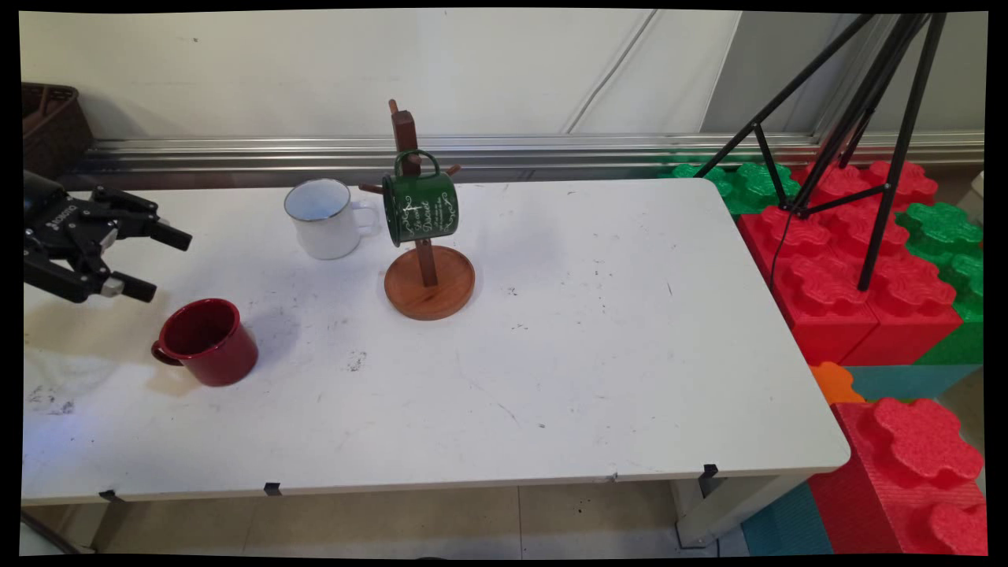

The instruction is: Pick up the green mug from the rack

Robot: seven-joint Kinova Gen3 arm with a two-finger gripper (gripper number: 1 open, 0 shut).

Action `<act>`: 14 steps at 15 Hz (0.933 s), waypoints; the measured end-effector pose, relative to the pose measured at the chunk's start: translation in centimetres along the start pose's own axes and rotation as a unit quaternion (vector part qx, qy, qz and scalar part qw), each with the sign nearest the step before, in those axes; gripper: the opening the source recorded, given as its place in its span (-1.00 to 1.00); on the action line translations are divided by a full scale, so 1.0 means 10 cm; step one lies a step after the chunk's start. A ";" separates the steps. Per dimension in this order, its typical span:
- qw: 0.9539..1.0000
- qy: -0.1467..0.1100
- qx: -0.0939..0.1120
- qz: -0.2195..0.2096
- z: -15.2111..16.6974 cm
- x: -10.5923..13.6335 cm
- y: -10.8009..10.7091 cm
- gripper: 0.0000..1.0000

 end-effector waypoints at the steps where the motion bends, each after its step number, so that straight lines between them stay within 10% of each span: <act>1: 1.000 0.010 -0.002 -0.008 0.01 0.02 0.01 1.00; 14: 0.994 0.093 -0.014 -0.051 0.41 0.37 0.07 1.00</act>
